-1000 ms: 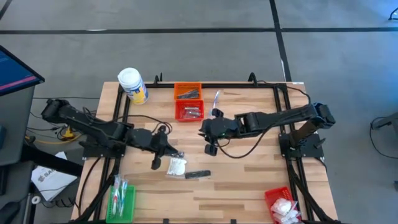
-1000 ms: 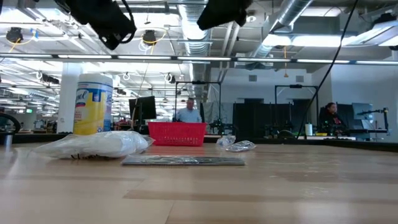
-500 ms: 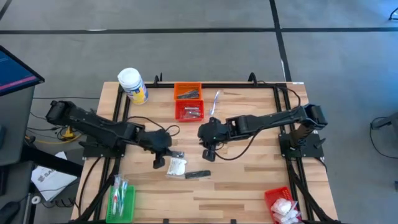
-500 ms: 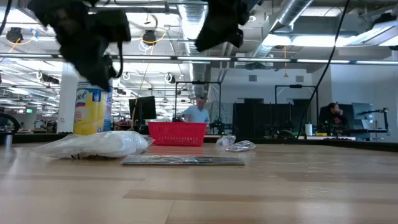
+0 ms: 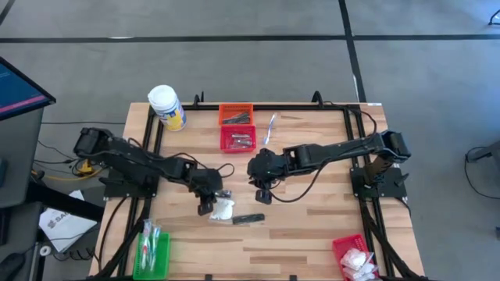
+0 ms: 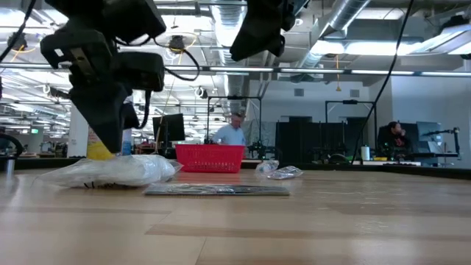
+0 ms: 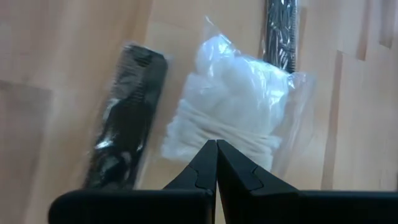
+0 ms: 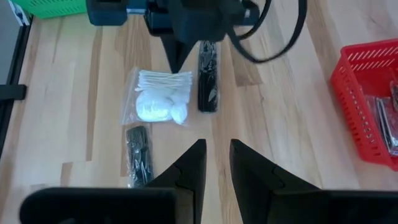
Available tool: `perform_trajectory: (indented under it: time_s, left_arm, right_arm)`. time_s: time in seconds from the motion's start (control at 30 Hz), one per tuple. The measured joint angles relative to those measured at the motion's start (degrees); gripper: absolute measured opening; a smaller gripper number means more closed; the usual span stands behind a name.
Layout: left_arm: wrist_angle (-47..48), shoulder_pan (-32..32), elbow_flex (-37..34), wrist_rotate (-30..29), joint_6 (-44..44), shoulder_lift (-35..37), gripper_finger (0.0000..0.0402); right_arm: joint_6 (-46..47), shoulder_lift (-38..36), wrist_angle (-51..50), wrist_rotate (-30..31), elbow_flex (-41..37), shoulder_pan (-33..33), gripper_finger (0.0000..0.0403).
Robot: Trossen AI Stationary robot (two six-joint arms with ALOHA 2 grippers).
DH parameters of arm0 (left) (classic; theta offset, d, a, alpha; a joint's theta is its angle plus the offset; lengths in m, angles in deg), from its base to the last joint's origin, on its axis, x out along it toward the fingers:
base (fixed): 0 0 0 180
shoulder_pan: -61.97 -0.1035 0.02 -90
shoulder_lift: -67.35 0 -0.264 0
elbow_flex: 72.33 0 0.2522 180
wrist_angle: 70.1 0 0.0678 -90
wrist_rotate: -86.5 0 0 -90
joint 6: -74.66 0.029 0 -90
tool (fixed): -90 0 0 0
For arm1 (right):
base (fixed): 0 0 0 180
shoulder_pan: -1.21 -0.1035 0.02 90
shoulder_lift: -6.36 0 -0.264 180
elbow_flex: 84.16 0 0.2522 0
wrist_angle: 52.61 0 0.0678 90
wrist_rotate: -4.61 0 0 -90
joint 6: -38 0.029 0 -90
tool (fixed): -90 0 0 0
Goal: Pick & Place Travel size toiletries
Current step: Put the comb into the orange basket
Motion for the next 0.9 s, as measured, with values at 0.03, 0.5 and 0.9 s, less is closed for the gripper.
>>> perform_trajectory:
  time_s: [0.03, 0.5, 0.9]
  left_arm:
    - [-1.0, -0.1, 0.0, 0.8, 0.0, -0.8, 0.0]
    - [-3.9, 0.9, 5.5, 12.0, 7.2, -9.7, 0.0]
    - [5.1, 2.3, 0.1, -9.3, 0.8, 8.9, 0.0]
  right_arm:
    - [0.0, 0.0, 0.0, 0.0, 0.0, 0.0, 0.0065]
    - [0.0, 0.0, -0.1, 0.0, 0.0, -0.1, 0.0065]
    - [0.0, 0.0, -0.8, 0.0, 0.0, 0.0, 0.0065]
